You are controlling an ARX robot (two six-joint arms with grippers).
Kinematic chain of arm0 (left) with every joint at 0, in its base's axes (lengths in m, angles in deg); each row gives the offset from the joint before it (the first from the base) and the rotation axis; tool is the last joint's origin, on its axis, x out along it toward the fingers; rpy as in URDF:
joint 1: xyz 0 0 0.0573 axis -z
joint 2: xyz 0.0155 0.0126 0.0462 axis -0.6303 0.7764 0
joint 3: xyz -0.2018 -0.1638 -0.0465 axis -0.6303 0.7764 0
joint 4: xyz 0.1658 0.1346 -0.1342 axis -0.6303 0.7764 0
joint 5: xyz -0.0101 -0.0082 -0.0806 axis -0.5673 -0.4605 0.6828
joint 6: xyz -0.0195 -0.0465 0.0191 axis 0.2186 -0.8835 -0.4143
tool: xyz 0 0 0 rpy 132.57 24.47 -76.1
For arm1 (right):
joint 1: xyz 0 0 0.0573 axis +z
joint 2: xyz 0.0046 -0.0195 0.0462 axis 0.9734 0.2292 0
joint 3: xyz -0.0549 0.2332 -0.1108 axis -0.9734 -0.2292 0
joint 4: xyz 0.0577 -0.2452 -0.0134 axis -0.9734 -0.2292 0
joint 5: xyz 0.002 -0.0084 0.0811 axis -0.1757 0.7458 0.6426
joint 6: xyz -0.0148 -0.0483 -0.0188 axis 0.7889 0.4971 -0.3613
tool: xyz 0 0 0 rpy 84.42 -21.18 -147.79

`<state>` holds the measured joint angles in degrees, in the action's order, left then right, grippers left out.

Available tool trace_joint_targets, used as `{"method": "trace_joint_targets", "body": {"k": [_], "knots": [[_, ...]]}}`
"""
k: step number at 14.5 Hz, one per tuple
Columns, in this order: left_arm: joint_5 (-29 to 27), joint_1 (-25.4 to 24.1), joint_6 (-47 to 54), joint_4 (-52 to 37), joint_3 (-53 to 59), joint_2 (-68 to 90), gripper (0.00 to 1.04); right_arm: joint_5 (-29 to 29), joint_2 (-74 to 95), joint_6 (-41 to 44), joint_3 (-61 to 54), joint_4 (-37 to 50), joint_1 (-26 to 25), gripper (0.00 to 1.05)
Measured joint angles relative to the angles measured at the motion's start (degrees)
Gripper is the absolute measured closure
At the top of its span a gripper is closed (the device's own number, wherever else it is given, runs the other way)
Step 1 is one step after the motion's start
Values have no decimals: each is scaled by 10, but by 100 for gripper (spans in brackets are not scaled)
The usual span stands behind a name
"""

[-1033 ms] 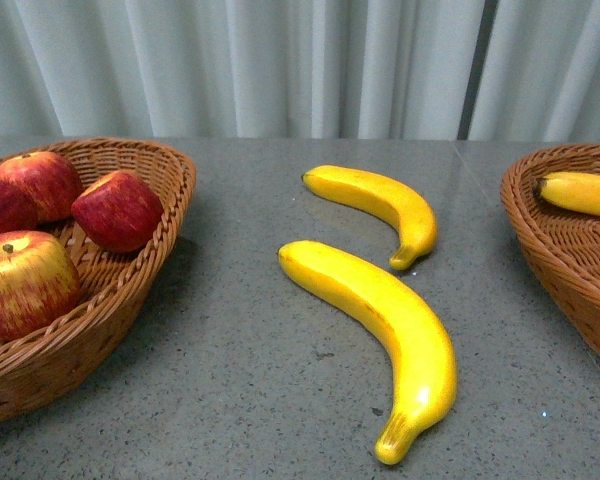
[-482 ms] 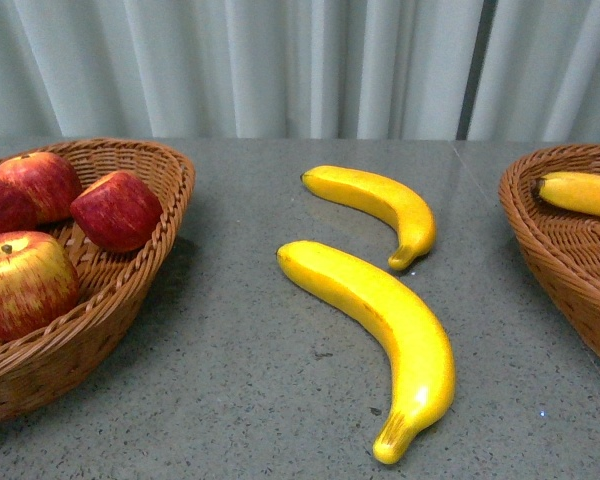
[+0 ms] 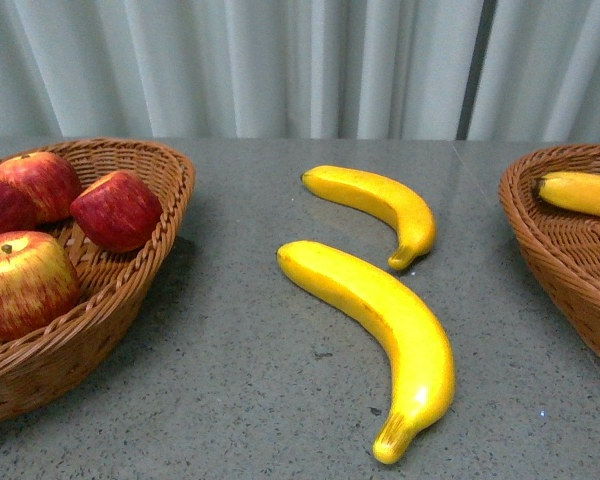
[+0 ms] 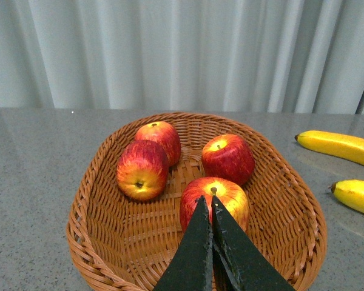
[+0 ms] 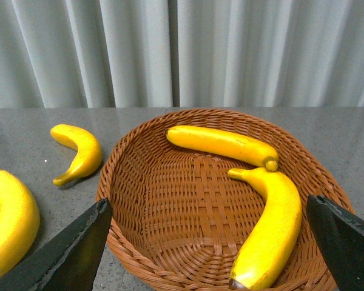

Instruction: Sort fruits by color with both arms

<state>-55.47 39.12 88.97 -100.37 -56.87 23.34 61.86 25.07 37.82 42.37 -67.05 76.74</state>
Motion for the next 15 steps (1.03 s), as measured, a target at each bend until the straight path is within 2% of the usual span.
{"method": "trace_joint_targets", "body": {"k": [4, 5, 9, 15], "knots": [[0, 0, 0, 56, 0, -47, 103, 0, 0, 0, 0, 0, 0, 7], [0, 0, 0, 140, 0, -109, 103, 0, 0, 0, 0, 0, 0, 7], [0, 0, 0, 132, 0, -126, 103, 0, 0, 0, 0, 0, 0, 7], [0, 0, -1, 134, 0, -126, 32, 0, 0, 0, 0, 0, 0, 7]]}}
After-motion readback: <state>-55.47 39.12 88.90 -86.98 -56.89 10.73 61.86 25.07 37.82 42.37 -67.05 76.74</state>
